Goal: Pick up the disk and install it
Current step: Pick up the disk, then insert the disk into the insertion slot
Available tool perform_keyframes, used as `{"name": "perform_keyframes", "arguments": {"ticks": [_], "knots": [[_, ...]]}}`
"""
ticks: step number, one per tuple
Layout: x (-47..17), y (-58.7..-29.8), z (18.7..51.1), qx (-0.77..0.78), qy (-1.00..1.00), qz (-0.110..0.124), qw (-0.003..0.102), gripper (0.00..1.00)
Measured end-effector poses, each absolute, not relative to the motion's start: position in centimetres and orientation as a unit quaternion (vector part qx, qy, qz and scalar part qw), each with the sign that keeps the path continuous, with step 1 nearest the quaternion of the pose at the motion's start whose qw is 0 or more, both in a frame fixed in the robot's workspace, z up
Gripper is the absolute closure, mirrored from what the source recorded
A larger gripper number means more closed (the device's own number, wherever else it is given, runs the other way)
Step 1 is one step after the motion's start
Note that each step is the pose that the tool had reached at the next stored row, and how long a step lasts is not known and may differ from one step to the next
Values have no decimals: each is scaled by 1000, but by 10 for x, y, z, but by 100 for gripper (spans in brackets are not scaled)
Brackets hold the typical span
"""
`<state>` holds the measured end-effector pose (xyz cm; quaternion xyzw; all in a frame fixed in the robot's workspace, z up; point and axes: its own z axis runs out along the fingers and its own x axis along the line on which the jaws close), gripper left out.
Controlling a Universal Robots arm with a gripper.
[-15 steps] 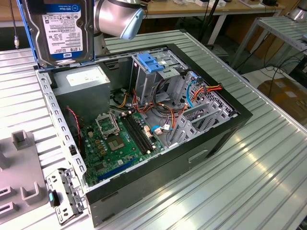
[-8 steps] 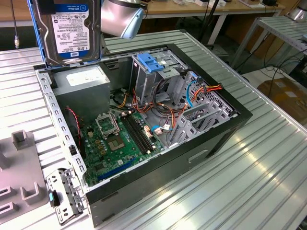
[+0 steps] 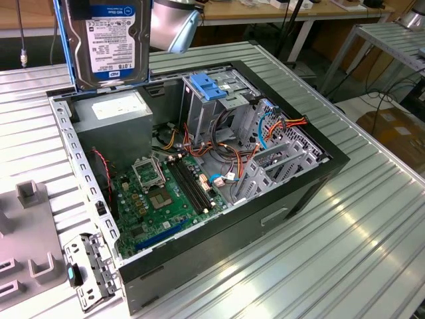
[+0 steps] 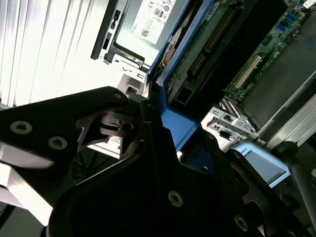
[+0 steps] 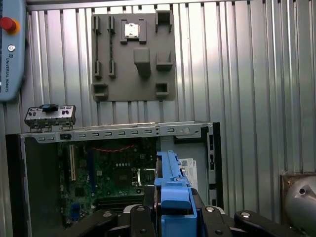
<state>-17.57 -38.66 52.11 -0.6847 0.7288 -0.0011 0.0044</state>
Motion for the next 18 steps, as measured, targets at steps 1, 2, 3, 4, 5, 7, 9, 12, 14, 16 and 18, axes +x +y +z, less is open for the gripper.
{"name": "perform_keyframes", "arguments": {"ticks": [1, 2, 3, 4, 5, 7, 9, 12, 14, 16, 18], "knots": [[-173, -387, 521, -685, 729, -1, 4, 63], [-171, -387, 521, -685, 729, -1, 4, 63], [-169, -387, 521, -685, 729, -1, 4, 63], [-167, -387, 521, -685, 729, -1, 4, 63], [-164, -387, 521, -685, 729, -1, 4, 63], [-159, -387, 521, -685, 729, -1, 4, 63], [-159, -387, 521, -685, 729, -1, 4, 63], [-158, -387, 521, -685, 729, -1, 4, 63], [-158, -387, 521, -685, 729, -1, 4, 63], [-158, -387, 521, -685, 729, -1, 4, 63], [-158, -387, 521, -685, 729, -1, 4, 63]]}}
